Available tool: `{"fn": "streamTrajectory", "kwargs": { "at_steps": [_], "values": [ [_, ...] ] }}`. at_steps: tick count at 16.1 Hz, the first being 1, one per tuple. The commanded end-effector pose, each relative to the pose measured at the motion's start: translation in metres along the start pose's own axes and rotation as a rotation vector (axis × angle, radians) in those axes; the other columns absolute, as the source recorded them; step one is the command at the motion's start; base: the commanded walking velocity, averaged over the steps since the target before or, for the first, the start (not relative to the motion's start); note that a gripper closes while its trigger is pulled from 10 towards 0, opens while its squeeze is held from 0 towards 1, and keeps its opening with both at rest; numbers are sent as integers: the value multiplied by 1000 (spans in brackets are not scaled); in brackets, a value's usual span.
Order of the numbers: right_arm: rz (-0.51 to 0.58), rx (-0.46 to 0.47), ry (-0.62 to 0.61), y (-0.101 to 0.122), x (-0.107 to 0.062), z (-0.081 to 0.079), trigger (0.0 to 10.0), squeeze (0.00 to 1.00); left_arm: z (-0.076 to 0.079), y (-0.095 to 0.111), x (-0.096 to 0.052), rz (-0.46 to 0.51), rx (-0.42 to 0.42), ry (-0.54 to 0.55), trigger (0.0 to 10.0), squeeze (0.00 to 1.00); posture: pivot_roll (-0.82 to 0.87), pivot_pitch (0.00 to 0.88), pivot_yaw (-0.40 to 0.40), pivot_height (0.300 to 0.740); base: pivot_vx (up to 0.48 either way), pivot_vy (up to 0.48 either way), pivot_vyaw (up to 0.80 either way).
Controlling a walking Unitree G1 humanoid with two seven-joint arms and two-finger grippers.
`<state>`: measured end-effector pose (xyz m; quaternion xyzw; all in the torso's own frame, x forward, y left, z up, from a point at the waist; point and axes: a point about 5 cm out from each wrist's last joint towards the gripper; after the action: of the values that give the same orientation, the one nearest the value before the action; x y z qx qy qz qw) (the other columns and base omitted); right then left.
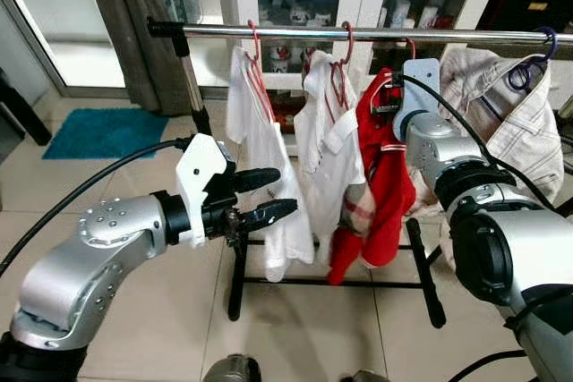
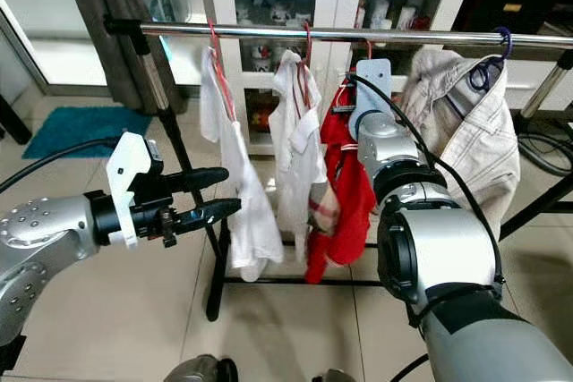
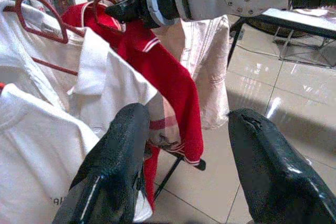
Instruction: Hang hanger
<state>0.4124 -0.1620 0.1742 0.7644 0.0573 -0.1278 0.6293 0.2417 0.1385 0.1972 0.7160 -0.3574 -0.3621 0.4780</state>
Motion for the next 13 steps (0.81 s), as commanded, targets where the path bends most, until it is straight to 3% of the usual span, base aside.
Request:
{"fn": "streamTrajectory", "kwargs": {
  "at_steps": [1,3,9,13],
  "values": [
    [119,79,42,21,-1,-7,10000,0,1,5,-4,3,10,9,10000,0,110,103,12,740,0,0,0],
    [176,134,77,20,-2,-9,10000,0,3,5,-3,7,8,13,10000,0,100,106,1,740,0,0,0],
    [256,247,117,-17,-9,-6,10000,0,11,3,2,16,-13,30,10000,0,84,94,-23,740,0,0,0],
    [395,285,182,-28,-20,-12,10000,0,14,3,6,24,-16,38,10000,0,83,94,-41,740,0,0,0]
  ]
}}
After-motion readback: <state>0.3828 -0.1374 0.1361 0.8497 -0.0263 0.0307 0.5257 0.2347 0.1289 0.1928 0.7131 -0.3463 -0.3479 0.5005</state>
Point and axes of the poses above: a point about 5 cm out from each wrist's last joint towards the gripper, its own x axis pointing out of the wrist towards the gripper, its own y axis along the axis of the wrist's last joint, z = x × y, and after that the axes turned 15 degrees about x, right-handed
